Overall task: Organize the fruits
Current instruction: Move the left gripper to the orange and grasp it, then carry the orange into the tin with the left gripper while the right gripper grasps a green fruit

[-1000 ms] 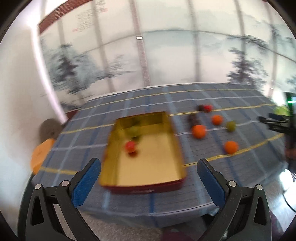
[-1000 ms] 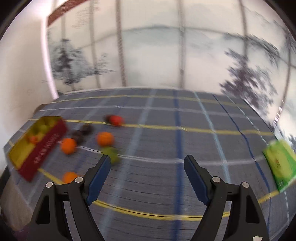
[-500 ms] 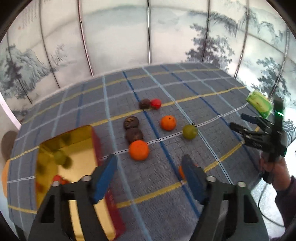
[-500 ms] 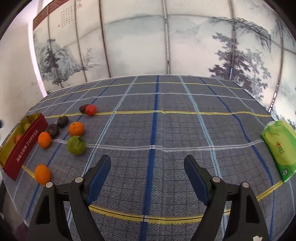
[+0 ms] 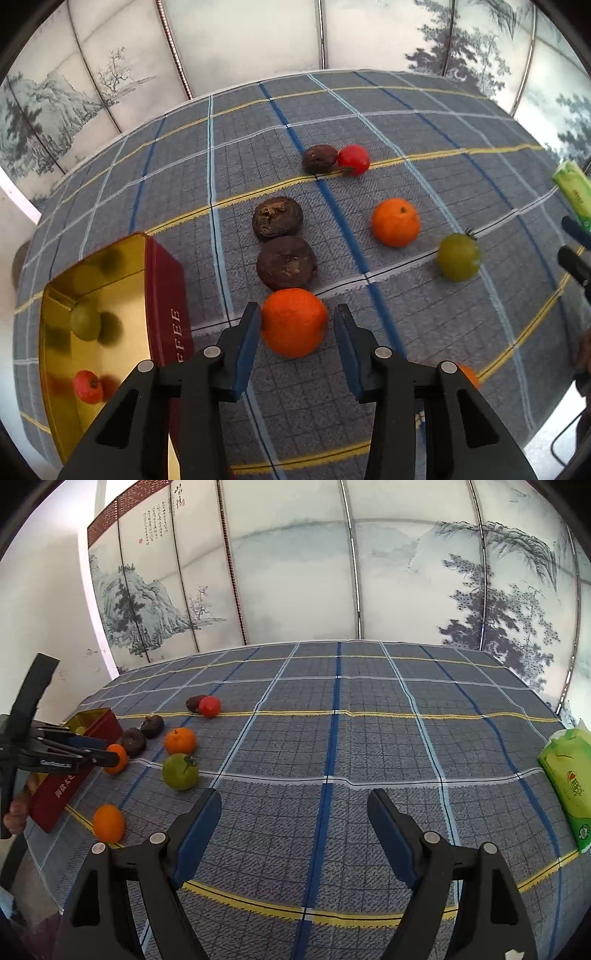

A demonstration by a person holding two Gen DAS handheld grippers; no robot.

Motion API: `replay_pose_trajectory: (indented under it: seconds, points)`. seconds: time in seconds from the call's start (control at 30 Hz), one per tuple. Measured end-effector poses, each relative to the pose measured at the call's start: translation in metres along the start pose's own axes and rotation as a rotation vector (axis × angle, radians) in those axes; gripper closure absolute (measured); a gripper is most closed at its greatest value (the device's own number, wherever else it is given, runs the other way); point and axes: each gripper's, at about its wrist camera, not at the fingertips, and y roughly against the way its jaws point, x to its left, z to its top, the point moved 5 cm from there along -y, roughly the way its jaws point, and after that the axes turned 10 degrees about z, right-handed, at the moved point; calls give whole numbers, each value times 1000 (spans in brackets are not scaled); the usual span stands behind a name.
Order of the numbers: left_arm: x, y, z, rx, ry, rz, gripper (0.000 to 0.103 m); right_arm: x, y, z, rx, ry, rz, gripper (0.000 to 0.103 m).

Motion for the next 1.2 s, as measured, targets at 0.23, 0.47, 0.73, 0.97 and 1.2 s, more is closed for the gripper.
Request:
replay_pose_trajectory:
  seconds: [0.23,0.47,0.73,0.97,1.2]
  points:
    - [-11,1,0,-35,-68,42,61,-3,1,1,-9,-14,21,24]
    - [-4,-12,0,-31,-56,66,61,-3,1,2,-10,-18,25,24]
    - [0,-4,-4,-60,0,-8,67,-2,0,0,-2,-15,25,24]
    - [1,45,-17,-143,78,-52,67,5,-7,0,53,-8,55,24]
    - [21,94,-32,-189,174,-92,67,51,-33,19,130,76,163,24]
